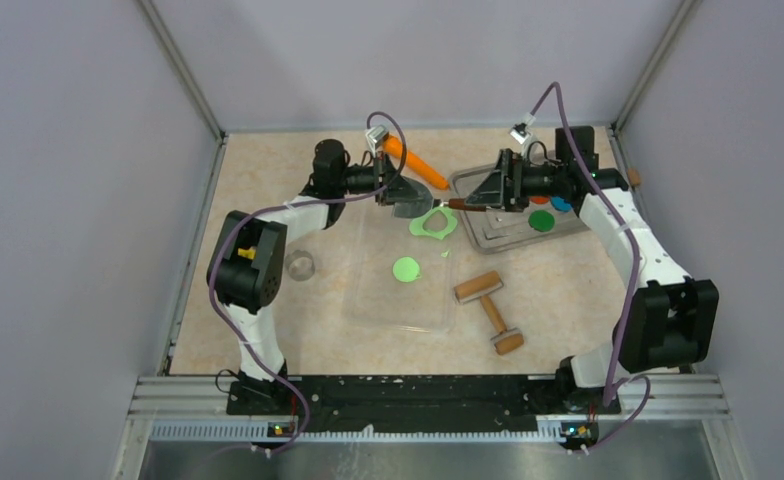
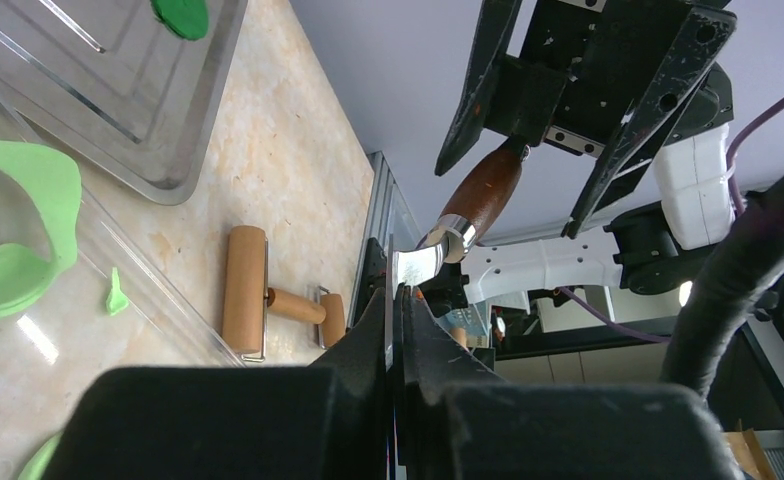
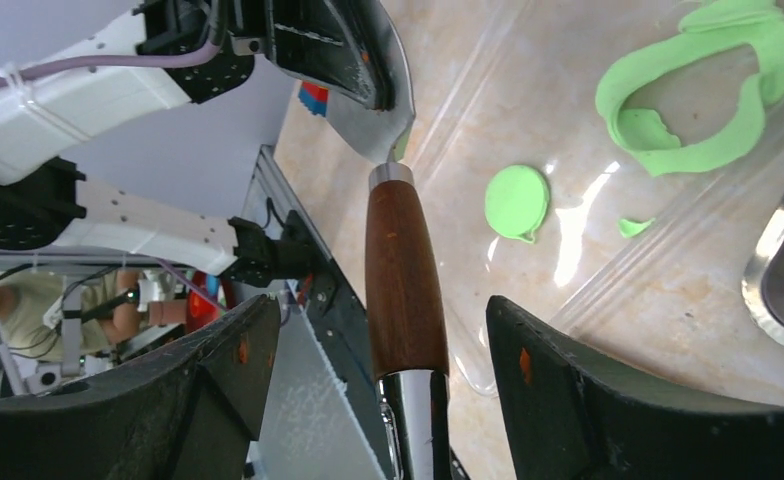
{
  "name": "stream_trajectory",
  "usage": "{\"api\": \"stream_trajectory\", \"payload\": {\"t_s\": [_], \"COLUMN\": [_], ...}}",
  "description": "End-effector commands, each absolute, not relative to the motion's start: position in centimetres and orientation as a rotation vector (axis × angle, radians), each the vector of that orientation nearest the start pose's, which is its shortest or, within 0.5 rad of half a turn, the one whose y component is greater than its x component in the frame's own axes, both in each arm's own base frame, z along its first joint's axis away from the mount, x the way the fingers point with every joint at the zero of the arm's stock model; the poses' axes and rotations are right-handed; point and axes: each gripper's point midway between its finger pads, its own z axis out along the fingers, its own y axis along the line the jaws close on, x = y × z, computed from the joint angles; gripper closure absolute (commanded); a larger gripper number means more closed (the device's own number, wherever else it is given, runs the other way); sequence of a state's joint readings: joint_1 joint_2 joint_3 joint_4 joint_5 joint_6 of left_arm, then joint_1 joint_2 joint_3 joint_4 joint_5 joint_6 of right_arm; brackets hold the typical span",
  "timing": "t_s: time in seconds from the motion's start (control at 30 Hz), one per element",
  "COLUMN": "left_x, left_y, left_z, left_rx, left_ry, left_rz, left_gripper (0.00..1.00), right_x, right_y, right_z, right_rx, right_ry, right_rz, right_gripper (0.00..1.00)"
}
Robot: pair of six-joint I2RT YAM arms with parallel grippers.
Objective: Roll out the dumpling wrappers from the dough
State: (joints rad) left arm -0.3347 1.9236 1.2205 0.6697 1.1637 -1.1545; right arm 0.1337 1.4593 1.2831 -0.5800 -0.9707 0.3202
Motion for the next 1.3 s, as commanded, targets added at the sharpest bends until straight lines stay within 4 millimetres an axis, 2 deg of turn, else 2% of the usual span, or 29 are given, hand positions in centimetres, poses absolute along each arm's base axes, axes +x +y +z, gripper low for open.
{"api": "stream_trajectory", "payload": {"t_s": [0.0,0.17,0.63,0.7,0.8,0.87,1.27], "left_x": [35.5,35.6,35.7,35.6,35.6,35.5,35.3], "left_y": [-31.0,-31.1,-31.2,-31.2,-31.2,-31.3,-31.3], "left_z": [25.5,25.3,25.3,25.2,25.3,25.4,25.1], "left_rx": [0.413,0.405,0.404,0.404,0.406,0.411,0.413], "left_ry": [1.918,1.925,1.927,1.930,1.928,1.926,1.936], "left_rz": [-1.943,-1.942,-1.937,-1.936,-1.935,-1.936,-1.932], "left_gripper": [1.00,1.00,1.00,1.00,1.00,1.00,1.00], "right_x": [31.6,31.8,30.9,30.8,30.8,30.6,30.1], "right_y": [20.6,21.0,22.3,22.3,22.1,22.1,22.6], "right_z": [27.8,27.7,26.3,26.3,25.7,25.3,25.0], "right_rx": [-0.338,-0.355,-0.401,-0.406,-0.390,-0.388,-0.415], "right_ry": [2.145,2.139,2.171,2.170,2.193,2.203,2.210], "right_rz": [1.461,1.505,1.504,1.505,1.478,1.475,1.473], "right_gripper": [0.27,0.37,0.49,0.49,0.40,0.39,0.52]}}
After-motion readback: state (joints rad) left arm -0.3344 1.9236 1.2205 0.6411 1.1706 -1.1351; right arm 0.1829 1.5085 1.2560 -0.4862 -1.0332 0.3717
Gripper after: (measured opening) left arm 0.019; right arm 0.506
